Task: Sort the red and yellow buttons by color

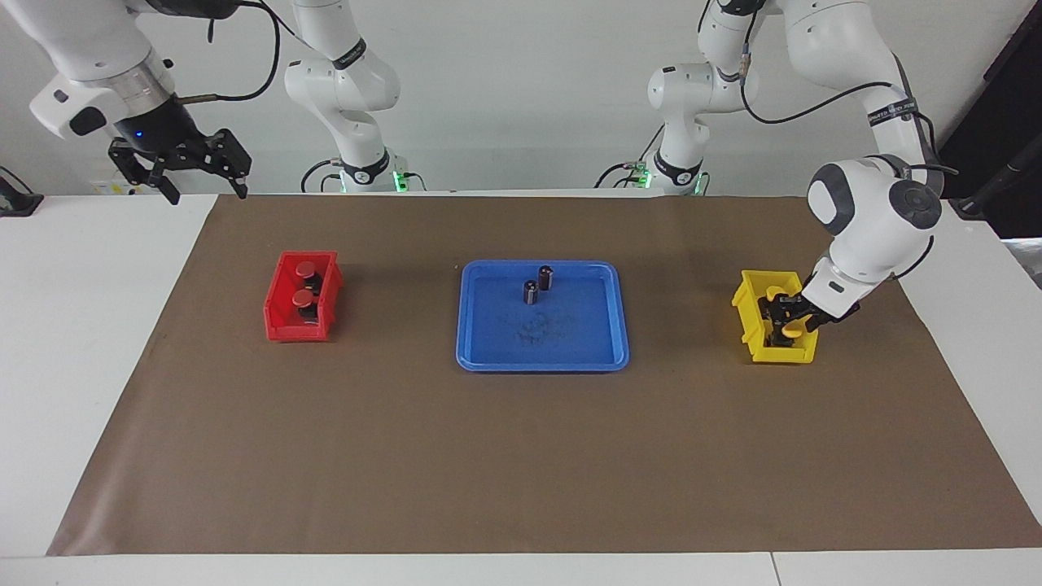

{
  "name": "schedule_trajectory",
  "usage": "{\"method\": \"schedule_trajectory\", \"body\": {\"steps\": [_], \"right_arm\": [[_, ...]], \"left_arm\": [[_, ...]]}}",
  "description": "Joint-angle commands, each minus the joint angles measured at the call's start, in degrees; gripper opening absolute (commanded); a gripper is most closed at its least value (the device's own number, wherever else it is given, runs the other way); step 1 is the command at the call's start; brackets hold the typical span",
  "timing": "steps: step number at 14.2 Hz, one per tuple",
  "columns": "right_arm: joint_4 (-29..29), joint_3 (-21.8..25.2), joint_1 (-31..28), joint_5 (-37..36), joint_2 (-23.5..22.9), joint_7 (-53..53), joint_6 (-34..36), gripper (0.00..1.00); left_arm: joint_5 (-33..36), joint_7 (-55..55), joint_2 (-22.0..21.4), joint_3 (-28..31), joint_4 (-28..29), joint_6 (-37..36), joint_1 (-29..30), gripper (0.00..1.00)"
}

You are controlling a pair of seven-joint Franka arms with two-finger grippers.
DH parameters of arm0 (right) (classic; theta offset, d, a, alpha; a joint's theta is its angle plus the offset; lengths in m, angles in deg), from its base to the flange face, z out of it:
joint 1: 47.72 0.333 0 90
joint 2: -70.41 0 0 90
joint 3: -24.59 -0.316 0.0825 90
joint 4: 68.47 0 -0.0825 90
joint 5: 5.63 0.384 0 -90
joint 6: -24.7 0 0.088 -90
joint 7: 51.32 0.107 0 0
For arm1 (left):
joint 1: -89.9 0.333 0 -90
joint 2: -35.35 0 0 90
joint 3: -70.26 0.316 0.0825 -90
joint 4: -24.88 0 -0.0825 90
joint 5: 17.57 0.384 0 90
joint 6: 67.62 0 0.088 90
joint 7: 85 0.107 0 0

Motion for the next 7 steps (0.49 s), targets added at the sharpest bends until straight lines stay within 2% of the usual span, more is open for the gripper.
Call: {"method": "schedule_trajectory", "body": {"steps": [1, 3, 5, 7], "right_arm": [[2.50, -0.29, -0.07, -0.92, 0.19, 2.63, -1.96, 1.00], [2.67, 0.85, 2.47, -1.71, -0.34, 4.21, -1.09, 1.00], [2.50, 2.60, 3.18, -1.71, -0.26, 3.96, -1.17, 1.00], [2.41, 2.35, 3.27, -1.71, 0.27, 3.87, -1.44, 1.00]], "left_arm": [[0.62, -0.85, -1.12, 0.02, -3.92, -6.41, -0.32, 0.70], [0.62, -0.76, -3.75, -0.15, -3.68, -7.22, -0.32, 0.78], [0.62, -0.85, -5.86, -0.50, -4.19, -9.84, -0.41, 0.83], [0.62, -0.85, -9.28, -0.85, -4.37, -13.27, -0.41, 0.89]]}}
